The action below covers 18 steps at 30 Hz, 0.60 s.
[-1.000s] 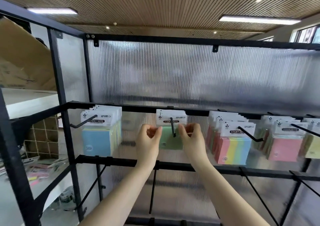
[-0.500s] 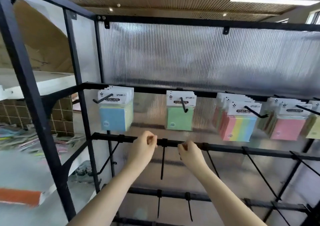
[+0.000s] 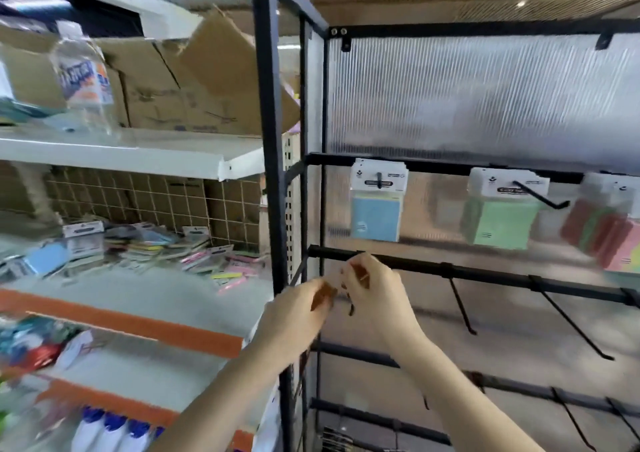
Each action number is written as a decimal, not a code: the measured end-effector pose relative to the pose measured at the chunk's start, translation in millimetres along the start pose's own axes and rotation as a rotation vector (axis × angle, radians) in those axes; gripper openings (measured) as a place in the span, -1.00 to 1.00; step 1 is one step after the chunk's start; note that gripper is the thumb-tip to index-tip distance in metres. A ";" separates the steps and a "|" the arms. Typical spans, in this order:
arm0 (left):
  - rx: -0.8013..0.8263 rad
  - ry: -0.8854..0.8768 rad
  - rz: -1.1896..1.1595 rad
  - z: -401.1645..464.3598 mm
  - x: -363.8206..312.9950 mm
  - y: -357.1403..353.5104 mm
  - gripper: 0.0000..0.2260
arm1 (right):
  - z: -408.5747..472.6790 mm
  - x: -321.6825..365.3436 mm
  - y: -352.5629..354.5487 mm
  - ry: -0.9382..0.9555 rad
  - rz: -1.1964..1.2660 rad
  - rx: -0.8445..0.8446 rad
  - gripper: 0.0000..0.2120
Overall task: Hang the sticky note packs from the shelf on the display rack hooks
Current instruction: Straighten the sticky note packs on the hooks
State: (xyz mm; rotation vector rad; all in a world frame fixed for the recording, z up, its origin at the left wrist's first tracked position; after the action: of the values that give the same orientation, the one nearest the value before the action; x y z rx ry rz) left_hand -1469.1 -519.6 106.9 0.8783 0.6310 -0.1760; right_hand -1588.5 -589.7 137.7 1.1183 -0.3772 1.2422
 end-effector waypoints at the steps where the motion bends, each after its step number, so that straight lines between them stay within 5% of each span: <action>1: -0.009 0.040 0.014 -6.4 17.6 14.4 -0.91 | -8.0 17.0 -14.0 0.033 0.014 0.025 -0.88; 8: -0.050 0.293 0.089 -52.0 139.0 116.2 -0.81 | -55.4 117.0 -121.3 0.289 0.183 0.196 -0.90; 18: -0.173 0.488 0.061 -93.4 252.4 200.1 -0.86 | -68.3 135.3 -288.3 0.251 0.170 0.434 -0.89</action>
State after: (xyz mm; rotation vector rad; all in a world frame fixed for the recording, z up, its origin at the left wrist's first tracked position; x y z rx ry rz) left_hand -1228.3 -293.7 48.6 0.7735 1.0553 0.1531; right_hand -1309.7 -433.1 75.3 1.2918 -0.0079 1.6459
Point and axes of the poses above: each hand's wrist, its own z-axis towards the middle knuckle, its own y-axis out of the back of the hand, x = y × z, the point moved 5 cm from there along z, towards the middle knuckle, and after that the axes turned 10 degrees about -x, right-handed, at the moved point
